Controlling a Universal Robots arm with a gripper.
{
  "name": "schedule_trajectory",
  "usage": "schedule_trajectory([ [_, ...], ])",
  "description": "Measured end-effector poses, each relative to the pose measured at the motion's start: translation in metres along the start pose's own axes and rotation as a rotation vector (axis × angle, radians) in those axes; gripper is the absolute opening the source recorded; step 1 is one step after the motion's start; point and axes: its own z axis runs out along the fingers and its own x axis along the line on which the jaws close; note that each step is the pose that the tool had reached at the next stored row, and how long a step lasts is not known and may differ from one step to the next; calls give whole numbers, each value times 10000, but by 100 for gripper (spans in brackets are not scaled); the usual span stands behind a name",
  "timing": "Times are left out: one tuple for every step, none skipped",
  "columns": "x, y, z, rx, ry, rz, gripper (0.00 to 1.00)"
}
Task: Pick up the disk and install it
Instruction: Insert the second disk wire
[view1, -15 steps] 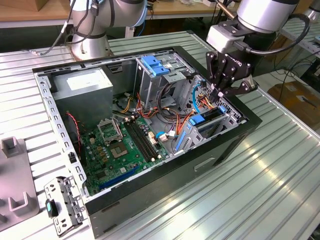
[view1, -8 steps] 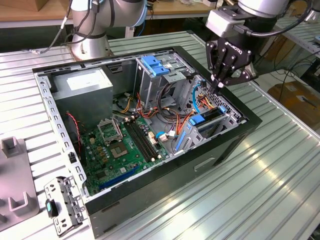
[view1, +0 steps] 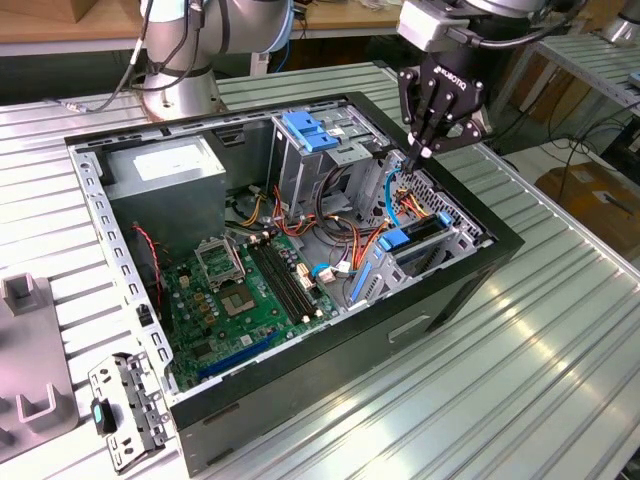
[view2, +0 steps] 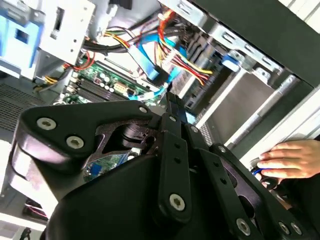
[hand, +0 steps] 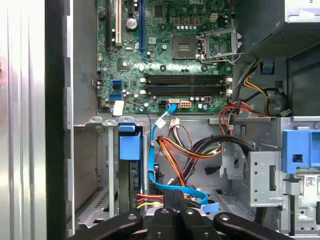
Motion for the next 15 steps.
schedule_trajectory([
  [-55, -19, -1, -27, 1, -1, 11],
  [-94, -39, 0, -69, 5, -1, 11],
  [-119, -60, 6, -132, 48, -4, 11],
  [-133, -76, 11, -179, 107, -4, 11],
  [-150, -93, 18, -233, 170, -4, 11],
  [-164, -106, 23, -277, 221, -5, 11],
  [-177, -119, 29, -321, 269, -5, 11],
  [-198, -133, 37, -388, 323, -6, 11],
  [-217, -138, 44, -429, 344, -8, 11],
  [-255, -140, 58, -463, 399, -8, 11],
  [-281, -141, 67, -480, 456, -7, 11],
  [-317, -145, 80, -497, 599, -4, 11],
  [-331, -145, 86, -500, 698, 0, 11],
  [-345, -145, 94, -502, 831, 3, 11],
  [-349, -145, 109, -501, 936, 6, 11],
])
